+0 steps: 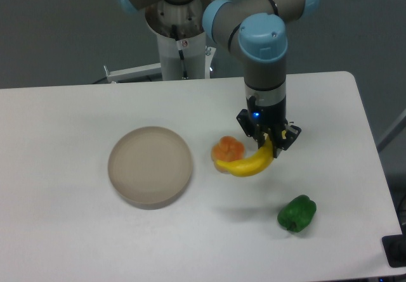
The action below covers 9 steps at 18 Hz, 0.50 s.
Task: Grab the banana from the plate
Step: 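Lift the banana off the plate and carry it toward the orange bun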
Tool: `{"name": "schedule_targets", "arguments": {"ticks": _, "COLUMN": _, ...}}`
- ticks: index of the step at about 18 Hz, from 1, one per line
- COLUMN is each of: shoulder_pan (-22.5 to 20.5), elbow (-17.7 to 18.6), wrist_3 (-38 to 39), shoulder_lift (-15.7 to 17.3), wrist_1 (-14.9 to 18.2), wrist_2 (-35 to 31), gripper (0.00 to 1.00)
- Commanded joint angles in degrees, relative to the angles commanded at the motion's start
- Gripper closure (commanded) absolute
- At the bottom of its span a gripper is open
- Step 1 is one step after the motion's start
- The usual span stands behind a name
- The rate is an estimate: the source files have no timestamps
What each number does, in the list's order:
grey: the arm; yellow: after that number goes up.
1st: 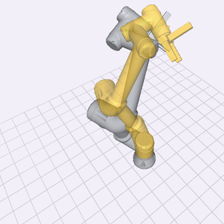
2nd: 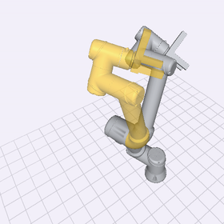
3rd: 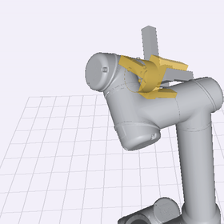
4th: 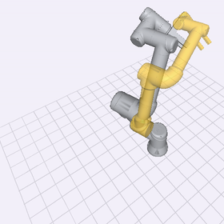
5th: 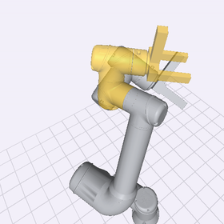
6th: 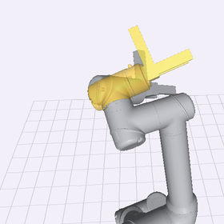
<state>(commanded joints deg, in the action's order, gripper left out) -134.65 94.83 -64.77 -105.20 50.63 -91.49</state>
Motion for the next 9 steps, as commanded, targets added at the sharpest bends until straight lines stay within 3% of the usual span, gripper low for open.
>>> {"name": "schedule_targets", "arguments": {"ticks": 3, "shoulder_pan": -0.1, "elbow": -1.8, "wrist_3": 0.0, "shoulder_lift": -2.4, "wrist_1": -0.3, "wrist_2": -0.2, "gripper": 0.68}}
{"name": "schedule_targets", "arguments": {"ticks": 9, "shoulder_pan": 0.2, "elbow": -2.2, "wrist_3": 0.1, "shoulder_lift": -3.3, "wrist_1": -0.9, "wrist_2": -0.4, "gripper": 0.67}}
